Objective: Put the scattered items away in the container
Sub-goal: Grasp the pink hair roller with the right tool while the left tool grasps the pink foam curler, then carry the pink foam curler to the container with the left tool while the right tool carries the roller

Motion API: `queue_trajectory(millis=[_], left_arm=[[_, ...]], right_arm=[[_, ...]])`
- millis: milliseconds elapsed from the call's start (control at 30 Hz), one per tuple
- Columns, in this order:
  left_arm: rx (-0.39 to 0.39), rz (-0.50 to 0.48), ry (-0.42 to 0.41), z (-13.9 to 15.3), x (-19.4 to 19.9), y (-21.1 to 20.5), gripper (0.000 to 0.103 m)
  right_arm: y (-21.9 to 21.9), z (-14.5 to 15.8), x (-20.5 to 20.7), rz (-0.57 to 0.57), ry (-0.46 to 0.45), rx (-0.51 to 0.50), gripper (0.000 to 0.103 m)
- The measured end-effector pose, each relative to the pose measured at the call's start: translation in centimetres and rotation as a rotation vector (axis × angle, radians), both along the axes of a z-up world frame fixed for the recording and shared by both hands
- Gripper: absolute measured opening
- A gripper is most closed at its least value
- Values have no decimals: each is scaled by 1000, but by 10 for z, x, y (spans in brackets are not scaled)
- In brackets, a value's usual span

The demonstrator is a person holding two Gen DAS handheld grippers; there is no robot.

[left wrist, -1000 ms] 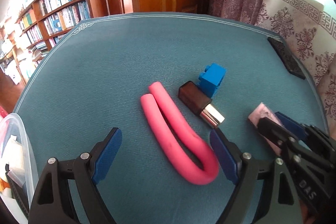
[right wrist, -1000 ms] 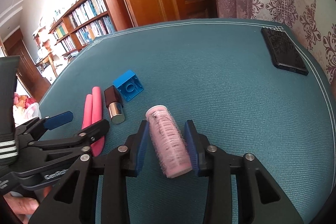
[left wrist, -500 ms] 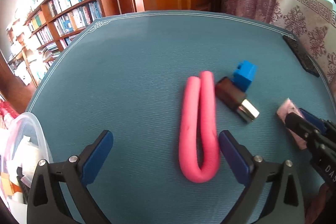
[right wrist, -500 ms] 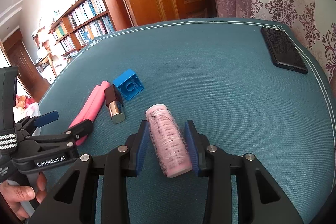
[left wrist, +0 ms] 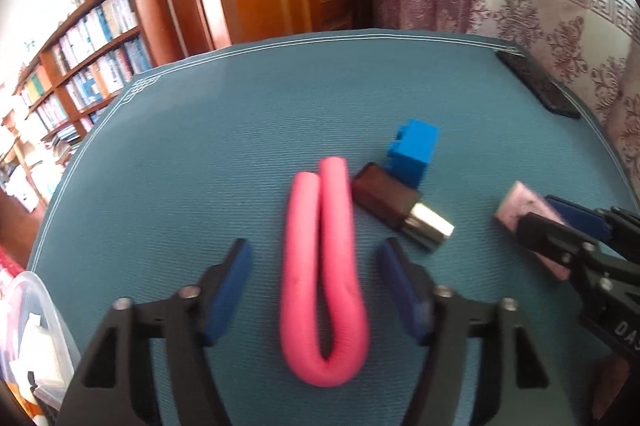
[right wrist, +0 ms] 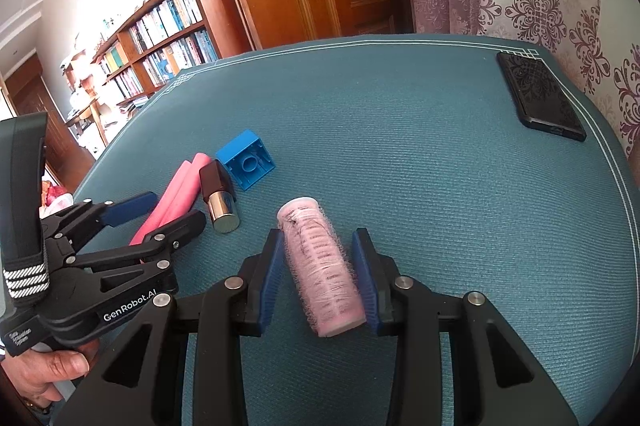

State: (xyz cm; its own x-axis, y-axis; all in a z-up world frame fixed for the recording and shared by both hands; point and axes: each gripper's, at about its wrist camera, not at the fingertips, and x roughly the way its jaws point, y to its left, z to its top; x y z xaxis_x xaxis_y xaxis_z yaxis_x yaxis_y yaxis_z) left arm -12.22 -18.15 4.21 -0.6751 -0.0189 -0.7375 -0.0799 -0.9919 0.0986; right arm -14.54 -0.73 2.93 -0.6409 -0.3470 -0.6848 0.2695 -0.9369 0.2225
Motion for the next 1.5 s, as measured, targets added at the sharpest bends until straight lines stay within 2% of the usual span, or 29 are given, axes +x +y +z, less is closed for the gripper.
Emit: queue_trajectory(millis=[67,133,367,833,1100,1500], left_arm=[[8,-15,-5,1,0,3,48],[5,-21,-11,3,2,5,42],[-7,1,-2,7,7,4,41],[-78,28,115,37,43,-5,41],[-60,72,145,46,59,-20,41],[-33,142,168,55,81,-60,41]], right_arm=[[0,0,0,0,4,3,38],[-1,0,1,0,8,5,35],[4,2,2,-13,6,-31,32],[-1,8,9,8,11,-76,32],[-8,12,14,25,12,-97,32],[-32,34,32,59,43,-111,32]])
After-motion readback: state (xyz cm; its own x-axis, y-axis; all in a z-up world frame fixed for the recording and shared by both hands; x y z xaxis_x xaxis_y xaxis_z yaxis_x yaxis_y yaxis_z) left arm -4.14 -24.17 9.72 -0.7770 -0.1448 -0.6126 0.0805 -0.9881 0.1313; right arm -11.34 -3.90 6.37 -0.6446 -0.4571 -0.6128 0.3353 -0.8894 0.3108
